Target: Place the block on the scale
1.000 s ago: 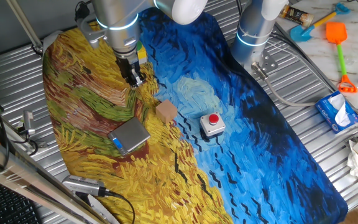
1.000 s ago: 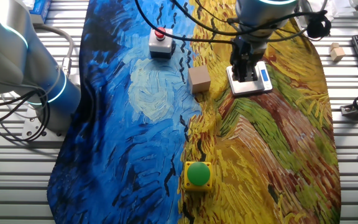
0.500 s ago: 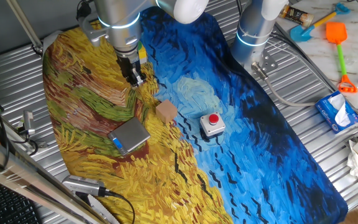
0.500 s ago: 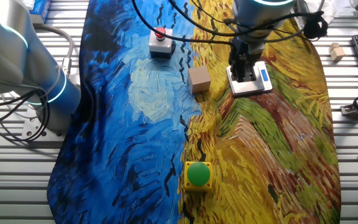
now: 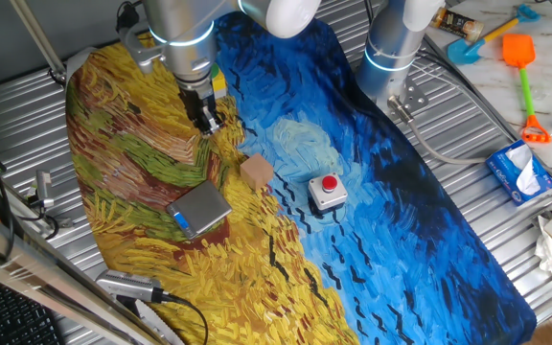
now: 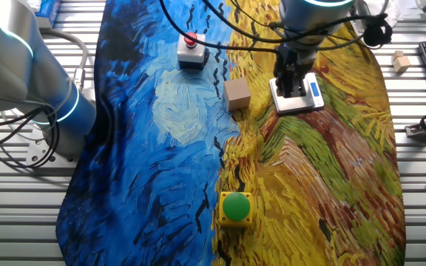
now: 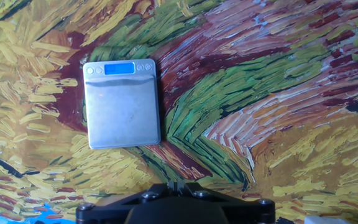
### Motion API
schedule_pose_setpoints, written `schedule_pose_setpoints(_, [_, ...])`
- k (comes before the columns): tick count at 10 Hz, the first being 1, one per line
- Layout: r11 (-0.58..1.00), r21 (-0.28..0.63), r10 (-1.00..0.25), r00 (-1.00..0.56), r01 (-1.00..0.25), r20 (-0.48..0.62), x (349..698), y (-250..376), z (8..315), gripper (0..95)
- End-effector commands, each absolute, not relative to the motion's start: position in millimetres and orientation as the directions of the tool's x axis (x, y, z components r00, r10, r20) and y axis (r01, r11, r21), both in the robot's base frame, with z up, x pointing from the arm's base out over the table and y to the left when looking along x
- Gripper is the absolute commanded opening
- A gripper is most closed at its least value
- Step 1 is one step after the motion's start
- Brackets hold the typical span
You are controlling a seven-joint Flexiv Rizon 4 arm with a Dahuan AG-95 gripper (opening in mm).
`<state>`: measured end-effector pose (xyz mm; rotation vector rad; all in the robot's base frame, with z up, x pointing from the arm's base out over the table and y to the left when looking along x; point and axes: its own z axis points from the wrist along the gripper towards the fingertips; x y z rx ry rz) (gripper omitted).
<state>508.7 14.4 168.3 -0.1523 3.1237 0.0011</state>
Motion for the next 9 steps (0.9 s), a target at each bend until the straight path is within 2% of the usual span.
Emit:
schedule_pose_setpoints(1, [0.996,0.004,-0.094,-0.996,-0.094,-0.006,507.9,14.8,168.0,0.0])
schedule_pose_setpoints(8, [0.989,0.007,-0.146,-0.989,-0.146,-0.008,507.9,14.8,168.0,0.0])
schedule_pose_setpoints(9, [0.994,0.017,-0.110,-0.994,-0.110,0.009,507.9,14.8,168.0,0.0])
